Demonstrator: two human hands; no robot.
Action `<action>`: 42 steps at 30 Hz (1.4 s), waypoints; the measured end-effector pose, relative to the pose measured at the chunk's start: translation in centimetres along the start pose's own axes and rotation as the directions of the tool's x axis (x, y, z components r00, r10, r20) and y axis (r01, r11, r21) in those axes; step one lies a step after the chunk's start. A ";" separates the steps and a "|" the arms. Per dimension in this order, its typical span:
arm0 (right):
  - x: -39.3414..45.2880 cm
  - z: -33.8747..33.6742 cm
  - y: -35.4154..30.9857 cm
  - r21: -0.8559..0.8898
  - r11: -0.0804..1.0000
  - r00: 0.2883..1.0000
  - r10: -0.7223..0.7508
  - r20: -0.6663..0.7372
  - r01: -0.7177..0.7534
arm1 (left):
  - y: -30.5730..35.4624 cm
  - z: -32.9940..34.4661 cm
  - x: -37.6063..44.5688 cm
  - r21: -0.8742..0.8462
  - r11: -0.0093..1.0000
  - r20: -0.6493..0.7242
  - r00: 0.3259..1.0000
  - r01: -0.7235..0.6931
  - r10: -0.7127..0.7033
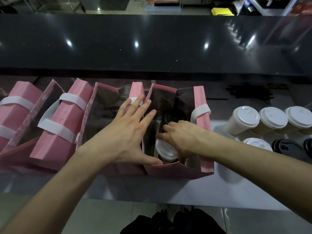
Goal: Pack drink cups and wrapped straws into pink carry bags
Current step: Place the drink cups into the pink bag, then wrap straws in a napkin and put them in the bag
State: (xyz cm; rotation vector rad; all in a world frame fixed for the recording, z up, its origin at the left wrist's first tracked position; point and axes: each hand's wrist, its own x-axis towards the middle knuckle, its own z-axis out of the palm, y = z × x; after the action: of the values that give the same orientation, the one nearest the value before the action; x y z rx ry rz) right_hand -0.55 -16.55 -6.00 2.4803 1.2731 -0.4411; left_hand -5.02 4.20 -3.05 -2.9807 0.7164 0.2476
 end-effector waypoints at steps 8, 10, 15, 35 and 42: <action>-8.0 -6.9 6.0 0.470 0.871 0.911 0.303 -0.280 -0.145 | 2.1 -4.8 2.7 -0.059 0.998 -0.116 0.993 -0.030 0.023; -11.1 -7.1 7.9 0.520 0.834 0.839 0.408 -0.360 -0.183 | 3.3 -6.3 4.2 -0.026 0.999 -0.150 0.988 -0.031 0.027; -18.2 -3.3 13.6 0.566 0.731 0.690 0.632 -0.352 -0.381 | 7.8 -9.6 9.2 0.057 0.998 -0.155 0.988 0.009 0.000; -41.2 26.1 38.3 0.568 0.563 0.681 0.732 -0.005 -0.601 | 43.8 -4.6 30.6 -0.036 0.998 -0.044 0.997 0.060 -0.061; -43.8 36.7 40.2 0.685 0.247 0.474 0.866 0.161 -0.685 | 49.6 -2.0 34.6 -0.039 0.996 -0.005 0.997 0.075 -0.075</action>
State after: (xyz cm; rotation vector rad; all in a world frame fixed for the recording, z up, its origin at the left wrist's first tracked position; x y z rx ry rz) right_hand 3.54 -85.67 -15.65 3.4361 -0.4224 -0.3252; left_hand 3.00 -55.48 -8.30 -3.0390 0.6062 0.2509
